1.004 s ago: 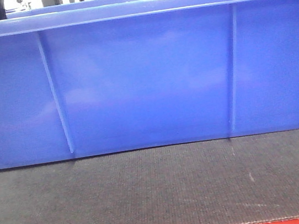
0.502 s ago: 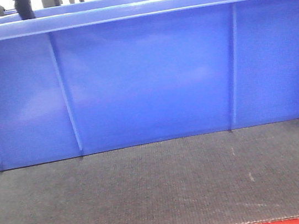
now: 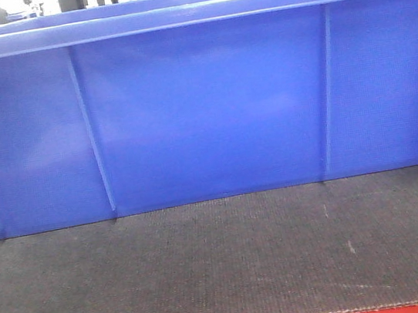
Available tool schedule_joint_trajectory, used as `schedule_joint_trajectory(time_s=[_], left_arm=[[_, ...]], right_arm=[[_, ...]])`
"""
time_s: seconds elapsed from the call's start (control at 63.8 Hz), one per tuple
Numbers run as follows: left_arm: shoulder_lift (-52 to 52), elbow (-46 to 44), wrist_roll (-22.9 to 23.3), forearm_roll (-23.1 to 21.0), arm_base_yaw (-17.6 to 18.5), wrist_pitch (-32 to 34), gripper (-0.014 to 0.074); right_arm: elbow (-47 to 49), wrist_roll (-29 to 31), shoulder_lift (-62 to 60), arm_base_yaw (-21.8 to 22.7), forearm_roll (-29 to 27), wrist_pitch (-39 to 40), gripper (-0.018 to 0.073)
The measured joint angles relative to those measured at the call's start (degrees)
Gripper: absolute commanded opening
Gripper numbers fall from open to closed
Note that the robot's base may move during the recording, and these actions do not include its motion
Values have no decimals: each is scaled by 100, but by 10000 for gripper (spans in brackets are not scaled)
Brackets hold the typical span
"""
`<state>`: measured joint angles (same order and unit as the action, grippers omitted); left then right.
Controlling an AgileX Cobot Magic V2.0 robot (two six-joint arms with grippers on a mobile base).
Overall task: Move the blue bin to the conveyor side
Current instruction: 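Open both grippers and raise them off the bin rims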
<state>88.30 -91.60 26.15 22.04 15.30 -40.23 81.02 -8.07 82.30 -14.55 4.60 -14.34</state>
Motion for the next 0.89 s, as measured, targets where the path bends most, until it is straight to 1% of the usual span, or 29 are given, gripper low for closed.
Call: schedule_joint_trajectory(time_s=[0.016,0.063,0.094,0.11,0.188,0.298,0.376,0.423,0.518,0.596,0.706,0.8,0.894], left_arm=[[-42,-16,0,0,0,0,-44],[-183,-57,0,0,0,10,-10],[-264,-72,0,11,0,20,0],[-324,-72,0,11,0,20,2],[-514,-72,0,11,0,25,1],[-839,-72,0,11,0,-186,1],[-1093,-57,0,11,0,-271,1],[-1287,35,0,11,0,-165,1],[-1680,318,53,11,0,253,1],[-2034,655,186,11,0,483,1],[-2487,1280,231,11,0,662,1],[-2894,2017,239,11,0,917,1],[-3370,2854,243,11,0,1402,1]], right_arm=[[-7,0,-41,0,0,0,51],[2,0,-187,0,0,0,-48],[2,0,-265,0,0,0,-97],[2,0,-306,0,0,0,-103],[2,0,-503,0,0,-11,-71],[6,0,-745,0,0,-222,-81],[16,-17,-922,0,-75,-574,-85],[1,-57,-1031,13,-150,-709,-87],[-150,-70,-1266,53,-240,-738,-87],[-377,-82,-1487,51,-278,-703,-87],[-889,-82,-1882,51,-278,-512,-87],[-1405,-94,-2246,51,-278,-176,-87],[-2005,-94,-2694,51,-278,143,-87]])
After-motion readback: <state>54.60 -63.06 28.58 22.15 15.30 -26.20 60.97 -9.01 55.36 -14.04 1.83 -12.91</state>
